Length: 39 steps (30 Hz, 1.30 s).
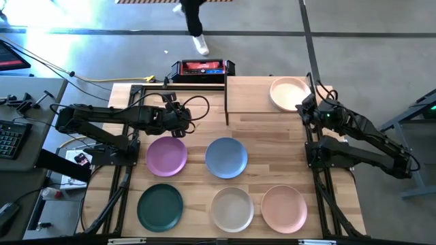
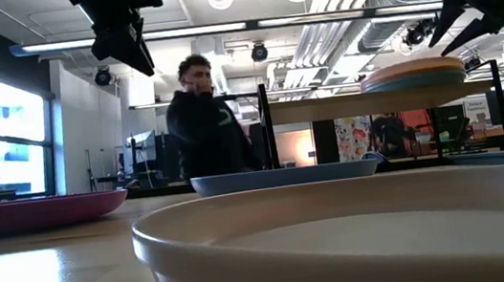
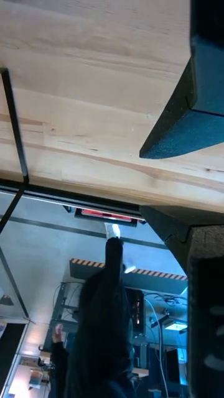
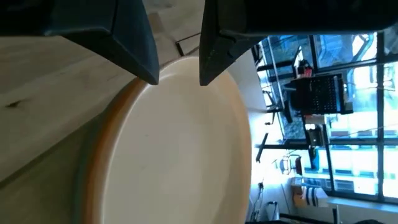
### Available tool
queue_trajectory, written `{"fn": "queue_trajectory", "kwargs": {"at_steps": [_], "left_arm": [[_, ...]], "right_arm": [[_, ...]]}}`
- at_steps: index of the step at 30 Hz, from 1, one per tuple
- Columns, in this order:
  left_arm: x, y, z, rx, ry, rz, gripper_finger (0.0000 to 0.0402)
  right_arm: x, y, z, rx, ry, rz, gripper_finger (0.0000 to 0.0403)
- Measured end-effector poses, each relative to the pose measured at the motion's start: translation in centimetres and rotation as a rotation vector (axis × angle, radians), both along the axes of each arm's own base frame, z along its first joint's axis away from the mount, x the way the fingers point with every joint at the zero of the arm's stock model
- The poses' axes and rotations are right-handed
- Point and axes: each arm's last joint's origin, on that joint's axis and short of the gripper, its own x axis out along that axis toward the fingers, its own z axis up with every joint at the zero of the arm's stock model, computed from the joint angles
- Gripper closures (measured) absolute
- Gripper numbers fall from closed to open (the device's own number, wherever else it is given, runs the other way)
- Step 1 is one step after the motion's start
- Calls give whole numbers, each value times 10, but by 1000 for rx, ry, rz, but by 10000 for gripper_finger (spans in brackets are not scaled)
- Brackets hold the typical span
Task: Place and stack plates onto a shelf
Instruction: Stack the light orange plate on top of the dark orange stacked plates on the shelf
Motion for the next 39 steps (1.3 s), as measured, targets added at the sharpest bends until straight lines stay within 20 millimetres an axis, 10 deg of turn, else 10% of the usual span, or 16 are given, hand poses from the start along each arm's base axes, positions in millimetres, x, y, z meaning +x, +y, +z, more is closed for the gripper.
{"fn": "queue_trajectory", "kwargs": {"at_steps": [39], "left_arm": [[-2, 16, 0, -12, 0, 58, 282]], "right_arm": [[26, -15, -8, 1, 152, 53, 295]]}}
